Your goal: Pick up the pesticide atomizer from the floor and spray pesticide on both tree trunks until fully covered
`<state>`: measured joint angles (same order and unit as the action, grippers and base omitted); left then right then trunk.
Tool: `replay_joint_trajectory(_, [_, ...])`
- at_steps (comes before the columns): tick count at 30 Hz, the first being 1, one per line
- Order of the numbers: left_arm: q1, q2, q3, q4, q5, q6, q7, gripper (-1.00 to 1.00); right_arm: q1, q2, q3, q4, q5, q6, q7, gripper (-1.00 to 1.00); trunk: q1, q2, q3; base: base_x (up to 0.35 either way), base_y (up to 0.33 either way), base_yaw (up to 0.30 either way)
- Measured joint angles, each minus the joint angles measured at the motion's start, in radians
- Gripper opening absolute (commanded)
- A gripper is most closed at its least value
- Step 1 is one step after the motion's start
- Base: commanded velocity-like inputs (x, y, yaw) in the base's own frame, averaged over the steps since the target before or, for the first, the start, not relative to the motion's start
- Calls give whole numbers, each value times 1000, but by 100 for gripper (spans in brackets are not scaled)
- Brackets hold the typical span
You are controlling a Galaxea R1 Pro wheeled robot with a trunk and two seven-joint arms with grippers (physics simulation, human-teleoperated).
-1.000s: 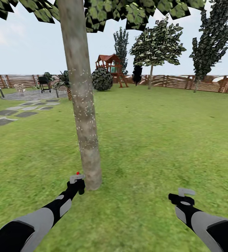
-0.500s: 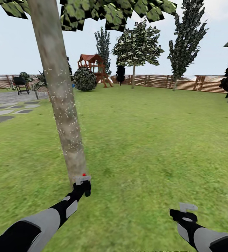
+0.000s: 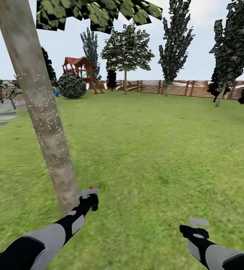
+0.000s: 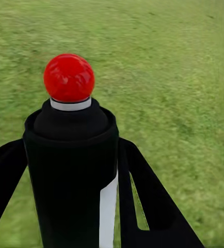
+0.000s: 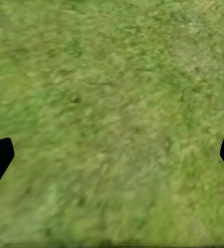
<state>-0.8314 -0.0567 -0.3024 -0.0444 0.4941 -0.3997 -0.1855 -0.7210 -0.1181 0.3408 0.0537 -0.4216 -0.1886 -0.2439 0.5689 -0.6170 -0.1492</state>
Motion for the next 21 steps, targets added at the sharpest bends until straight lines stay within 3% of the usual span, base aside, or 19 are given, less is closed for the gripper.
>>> replay_joint_trajectory(8, [0, 0, 0, 0, 0, 0, 0, -100, 4, 9, 0, 0, 0, 0, 0, 100, 0, 0, 0, 0, 0, -274])
replay_joint_trajectory(15, [0, 0, 0, 0, 0, 0, 0, -100, 5, 9, 0, 0, 0, 0, 0, 100, 0, 0, 0, 24, 0, -34])
replay_joint_trajectory(21, [0, 0, 0, 0, 0, 0, 1, -100, 6, 9, 0, 0, 0, 0, 0, 100, 0, 0, 0, 205, 0, -1])
